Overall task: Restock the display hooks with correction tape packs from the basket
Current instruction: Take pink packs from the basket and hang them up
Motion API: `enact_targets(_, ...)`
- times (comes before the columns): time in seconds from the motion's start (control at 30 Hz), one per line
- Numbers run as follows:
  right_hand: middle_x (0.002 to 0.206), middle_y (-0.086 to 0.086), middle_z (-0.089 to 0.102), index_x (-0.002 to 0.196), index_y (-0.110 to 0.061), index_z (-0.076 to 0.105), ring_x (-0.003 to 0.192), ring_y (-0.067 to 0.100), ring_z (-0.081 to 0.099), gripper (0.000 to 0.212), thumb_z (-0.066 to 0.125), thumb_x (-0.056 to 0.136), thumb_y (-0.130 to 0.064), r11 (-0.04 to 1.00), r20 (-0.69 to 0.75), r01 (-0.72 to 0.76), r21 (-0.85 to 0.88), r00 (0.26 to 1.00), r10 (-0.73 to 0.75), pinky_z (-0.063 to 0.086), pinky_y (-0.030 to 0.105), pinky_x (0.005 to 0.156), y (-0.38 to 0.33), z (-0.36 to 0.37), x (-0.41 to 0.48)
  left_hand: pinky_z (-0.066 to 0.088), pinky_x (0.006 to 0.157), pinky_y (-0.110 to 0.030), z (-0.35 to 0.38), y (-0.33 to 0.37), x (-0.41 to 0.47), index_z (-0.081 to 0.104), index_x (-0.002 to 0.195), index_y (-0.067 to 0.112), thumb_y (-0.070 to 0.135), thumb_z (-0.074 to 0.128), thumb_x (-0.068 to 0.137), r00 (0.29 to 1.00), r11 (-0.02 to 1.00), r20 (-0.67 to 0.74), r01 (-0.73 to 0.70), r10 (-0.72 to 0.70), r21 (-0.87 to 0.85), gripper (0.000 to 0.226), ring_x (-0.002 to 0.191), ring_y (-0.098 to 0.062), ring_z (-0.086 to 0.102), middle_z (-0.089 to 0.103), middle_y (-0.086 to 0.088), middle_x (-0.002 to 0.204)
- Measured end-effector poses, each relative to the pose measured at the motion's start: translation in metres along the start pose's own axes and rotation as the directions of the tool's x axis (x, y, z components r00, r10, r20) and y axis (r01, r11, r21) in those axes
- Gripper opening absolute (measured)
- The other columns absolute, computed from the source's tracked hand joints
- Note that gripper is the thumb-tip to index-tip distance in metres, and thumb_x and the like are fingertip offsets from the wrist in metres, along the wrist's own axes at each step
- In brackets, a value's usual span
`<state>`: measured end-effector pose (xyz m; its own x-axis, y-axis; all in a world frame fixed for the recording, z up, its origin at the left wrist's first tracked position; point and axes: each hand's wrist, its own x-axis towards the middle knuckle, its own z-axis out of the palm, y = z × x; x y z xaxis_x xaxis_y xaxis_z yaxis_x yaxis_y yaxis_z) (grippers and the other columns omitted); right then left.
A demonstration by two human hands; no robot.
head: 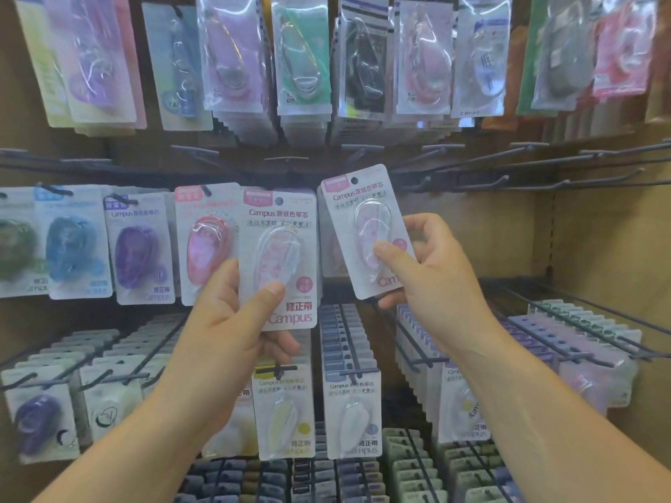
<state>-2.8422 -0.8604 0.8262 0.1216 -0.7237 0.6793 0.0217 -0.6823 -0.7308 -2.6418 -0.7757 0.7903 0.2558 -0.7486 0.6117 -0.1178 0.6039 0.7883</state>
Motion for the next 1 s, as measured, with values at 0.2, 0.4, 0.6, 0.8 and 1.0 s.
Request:
enact_targets(0.2, 0.114, -0.011, 0.065, 0.123, -0.031, 0.047, 0.087, 0.012, 0.074, 0.031, 0.066, 0.098, -0.034, 0.997, 0.005, -0.056, -0.047, 0.998, 0.057, 0.059, 0.021, 0.06, 0.008, 0.007, 0.011, 0.053, 0.049, -0.032, 0.0, 0.0, -0.002, 0.066, 0.113, 0.021, 0.011, 0.05, 0.108, 0.999, 0.999, 0.018, 0.033, -0.033, -0.025, 0.02, 0.055, -0.027, 0.064, 0.074, -0.007, 0.079)
enact_targets(0.4, 0.109, -0.01, 0.061, 0.125, -0.029, 0.044, 0.086, 0.016, 0.07, 0.028, 0.059, 0.102, -0.036, 0.962, 0.047, -0.144, -0.233, 0.986, 0.159, 0.061, 0.022, 0.059, 0.022, 0.017, 0.049, 0.052, 0.05, -0.031, 0.0, 0.002, 0.005, 0.069, 0.113, 0.023, 0.021, 0.051, 0.109, 0.999, 0.999, 0.022, 0.039, -0.039, -0.001, 0.019, 0.055, -0.023, 0.062, 0.074, -0.008, 0.081)
enact_targets(0.6, 0.105, -0.009, 0.067, 0.119, -0.029, 0.053, 0.082, 0.013, 0.071, 0.021, 0.061, 0.102, -0.038, 0.96, 0.088, -0.159, -0.228, 0.979, 0.183, 0.058, 0.019, 0.057, 0.031, 0.016, 0.06, 0.052, 0.049, -0.027, 0.013, 0.007, 0.019, 0.068, 0.118, 0.021, 0.024, 0.054, 0.108, 0.99, 0.997, 0.128, 0.053, -0.059, 0.052, 0.017, 0.057, -0.024, 0.067, 0.078, -0.006, 0.085)
enact_targets(0.8, 0.092, 0.003, 0.078, 0.103, -0.016, 0.069, 0.072, 0.013, 0.075, 0.01, 0.063, 0.102, -0.024, 0.971, 0.041, -0.173, -0.165, 0.982, 0.183, 0.06, 0.024, 0.064, 0.046, -0.003, 0.052, 0.053, 0.051, -0.028, 0.04, 0.009, 0.039, 0.067, 0.125, 0.018, 0.029, 0.055, 0.108, 0.975, 0.993, 0.192, 0.116, -0.115, 0.003, 0.023, 0.059, -0.024, 0.067, 0.078, -0.01, 0.087)
enact_targets(1.0, 0.085, 0.007, 0.078, 0.098, -0.013, 0.071, 0.064, 0.011, 0.072, 0.017, 0.062, 0.103, -0.027, 0.967, 0.036, -0.184, -0.179, 0.98, 0.193, 0.06, 0.023, 0.061, 0.045, -0.008, 0.048, 0.054, 0.056, -0.031, 0.058, 0.01, 0.044, 0.064, 0.127, 0.024, 0.033, 0.056, 0.108, 0.973, 0.985, 0.169, 0.168, -0.158, -0.047, 0.023, 0.063, -0.023, 0.069, 0.078, -0.011, 0.1)
